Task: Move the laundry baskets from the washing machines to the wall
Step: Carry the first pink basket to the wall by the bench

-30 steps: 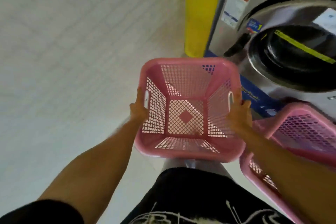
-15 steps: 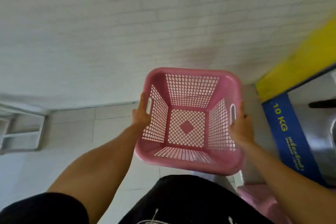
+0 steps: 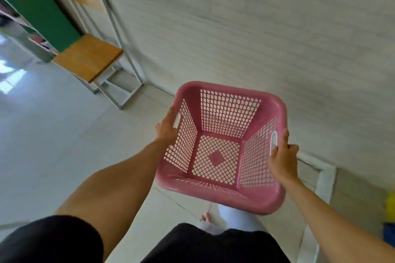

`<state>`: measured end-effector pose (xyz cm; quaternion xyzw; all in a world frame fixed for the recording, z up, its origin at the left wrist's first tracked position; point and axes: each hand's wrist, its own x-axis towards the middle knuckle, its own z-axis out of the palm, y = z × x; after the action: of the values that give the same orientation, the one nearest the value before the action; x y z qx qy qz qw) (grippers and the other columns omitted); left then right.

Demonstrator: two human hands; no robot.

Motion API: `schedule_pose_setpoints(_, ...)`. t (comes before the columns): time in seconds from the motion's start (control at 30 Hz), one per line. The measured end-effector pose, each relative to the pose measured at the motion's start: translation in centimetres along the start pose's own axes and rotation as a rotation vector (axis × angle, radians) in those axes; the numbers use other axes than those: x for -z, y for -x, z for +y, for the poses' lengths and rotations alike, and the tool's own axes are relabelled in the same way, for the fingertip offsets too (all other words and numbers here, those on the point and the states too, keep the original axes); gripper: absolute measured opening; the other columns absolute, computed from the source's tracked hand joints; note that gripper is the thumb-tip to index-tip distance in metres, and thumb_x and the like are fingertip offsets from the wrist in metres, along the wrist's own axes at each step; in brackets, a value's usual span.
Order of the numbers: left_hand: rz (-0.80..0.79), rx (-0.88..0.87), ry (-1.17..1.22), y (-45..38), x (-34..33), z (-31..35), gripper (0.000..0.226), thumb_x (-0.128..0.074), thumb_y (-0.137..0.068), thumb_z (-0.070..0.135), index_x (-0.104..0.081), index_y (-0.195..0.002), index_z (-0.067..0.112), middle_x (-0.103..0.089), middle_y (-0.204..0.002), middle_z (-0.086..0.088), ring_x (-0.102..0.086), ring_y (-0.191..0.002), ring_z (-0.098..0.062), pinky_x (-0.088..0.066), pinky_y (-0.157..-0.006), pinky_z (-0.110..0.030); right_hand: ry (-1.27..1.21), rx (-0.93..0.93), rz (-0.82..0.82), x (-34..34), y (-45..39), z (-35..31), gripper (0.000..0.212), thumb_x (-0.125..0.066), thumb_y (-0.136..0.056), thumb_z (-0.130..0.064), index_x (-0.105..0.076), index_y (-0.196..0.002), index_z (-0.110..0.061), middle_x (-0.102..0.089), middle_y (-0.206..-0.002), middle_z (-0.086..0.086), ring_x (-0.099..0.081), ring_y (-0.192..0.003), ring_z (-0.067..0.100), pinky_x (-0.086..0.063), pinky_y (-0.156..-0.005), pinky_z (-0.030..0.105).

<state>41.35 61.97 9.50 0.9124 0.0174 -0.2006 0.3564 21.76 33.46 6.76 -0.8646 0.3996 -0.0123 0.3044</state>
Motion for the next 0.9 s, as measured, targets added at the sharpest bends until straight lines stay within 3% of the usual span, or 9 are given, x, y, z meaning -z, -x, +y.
schedule_pose_setpoints(0.17, 0.086, 0.122, 0.095, -3.9, 4.8, -3.8, 0.079, -0.056, -0.090, 0.011, -0.023, -0.151, 0.048, -0.049, -0.142, -0.013, -0.055, -0.118, -0.039, -0.054, -0.094, -0.053, -0.005, 0.065, -0.042, -4.8, -2.9, -6.4, 0.066, -0.039, -0.106, -0.023, -0.004, -0.160, -0.039, -0.040, -0.124, 0.021, -0.053, -0.067, 0.014, -0.044, -0.048, 0.025)
schedule_pose_setpoints(0.23, 0.105, 0.165, 0.137, -6.2, 6.3, -5.4, 0.078, -0.057, -0.089, 0.014, -0.024, -0.150, 0.050, -0.049, -0.140, -0.010, -0.060, -0.111, -0.035, -0.060, -0.083, -0.044, 0.001, 0.079, -0.035, -7.0, -4.2, -8.8, 0.059, -0.032, -0.108, -0.032, -0.006, -0.160, -0.039, -0.041, -0.123, 0.019, -0.056, -0.068, 0.016, -0.050, -0.050, 0.028)
schedule_pose_setpoints(0.33, 0.144, 0.211, 0.154, -10.5, 8.2, -7.9, 0.075, -0.060, -0.090, 0.015, -0.027, -0.150, 0.047, -0.046, -0.145, -0.010, -0.058, -0.113, -0.029, -0.054, -0.085, -0.034, 0.033, 0.121, -0.065, -10.7, -6.5, -12.7, 0.056, -0.026, -0.107, -0.040, -0.006, -0.159, -0.041, -0.042, -0.121, 0.017, -0.061, -0.071, 0.017, -0.052, -0.051, 0.029)
schedule_pose_setpoints(0.43, 0.163, 0.256, 0.127, -14.4, 10.4, -9.8, 0.075, -0.059, -0.090, 0.011, -0.028, -0.151, 0.043, -0.046, -0.147, -0.011, -0.053, -0.122, -0.033, -0.051, -0.099, -0.047, 0.074, 0.125, -0.110, -14.4, -8.8, -16.7, 0.058, -0.028, -0.107, -0.042, -0.003, -0.159, -0.041, -0.044, -0.120, 0.014, -0.061, -0.075, 0.017, -0.049, -0.051, 0.025)
schedule_pose_setpoints(0.53, 0.155, 0.296, 0.129, -18.3, 13.1, -11.1, 0.077, -0.057, -0.088, 0.008, -0.028, -0.151, 0.042, -0.044, -0.150, -0.008, -0.049, -0.130, -0.037, -0.046, -0.103, -0.057, 0.113, 0.134, -0.157, -17.4, -10.6, -20.7, 0.062, -0.034, -0.106, -0.039, 0.001, -0.158, -0.043, -0.045, -0.120, 0.013, -0.060, -0.073, 0.015, -0.048, -0.050, 0.023)
schedule_pose_setpoints(0.67, 0.166, 0.311, 0.112, -23.1, 16.4, -12.0, 0.077, -0.058, -0.087, 0.008, -0.029, -0.151, 0.040, -0.047, -0.149, -0.009, -0.047, -0.132, -0.037, -0.043, -0.105, -0.059, 0.156, 0.094, -0.220, -20.7, -13.2, -25.7, 0.065, -0.037, -0.106, -0.036, 0.002, -0.158, -0.043, -0.045, -0.126, 0.016, -0.057, -0.070, 0.012, -0.042, -0.045, 0.021)
schedule_pose_setpoints(0.9, 0.118, 0.292, 0.098, -31.4, 21.7, -13.9, 0.082, -0.064, -0.085, 0.010, -0.029, -0.151, 0.042, -0.050, -0.144, -0.012, -0.046, -0.130, -0.038, -0.044, -0.103, -0.059, 0.143, 0.029, -0.259, -25.0, -15.5, -32.6, 0.060, -0.035, -0.106, -0.035, -0.002, -0.156, -0.043, -0.046, -0.123, 0.023, -0.062, -0.068, 0.020, -0.047, -0.042, 0.027)
